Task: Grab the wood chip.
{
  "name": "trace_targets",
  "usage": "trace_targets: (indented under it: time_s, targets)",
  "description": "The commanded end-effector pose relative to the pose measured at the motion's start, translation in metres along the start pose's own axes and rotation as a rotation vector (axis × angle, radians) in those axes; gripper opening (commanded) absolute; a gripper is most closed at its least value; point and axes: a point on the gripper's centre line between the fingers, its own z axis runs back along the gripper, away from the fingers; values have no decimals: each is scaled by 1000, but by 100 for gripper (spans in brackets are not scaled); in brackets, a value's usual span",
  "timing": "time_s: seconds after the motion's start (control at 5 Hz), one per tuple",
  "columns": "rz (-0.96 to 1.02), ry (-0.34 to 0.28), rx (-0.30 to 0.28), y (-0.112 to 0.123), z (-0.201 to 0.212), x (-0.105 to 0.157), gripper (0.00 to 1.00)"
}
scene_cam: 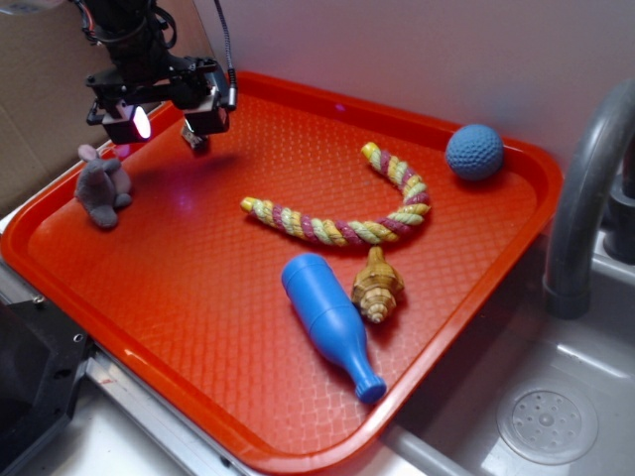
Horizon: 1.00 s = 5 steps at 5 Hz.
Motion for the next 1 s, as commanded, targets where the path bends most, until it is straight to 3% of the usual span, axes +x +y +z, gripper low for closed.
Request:
trace_targets:
  time_s: [0.0, 0.2, 0.6, 0.8]
  targets:
    - [77, -39, -3, -4, 6, 26, 100]
    - [85, -27, 11, -9, 0, 25, 100]
    - [69, 0, -14, -18, 10, 10, 100]
    - [89, 7, 7, -16, -2, 17, 100]
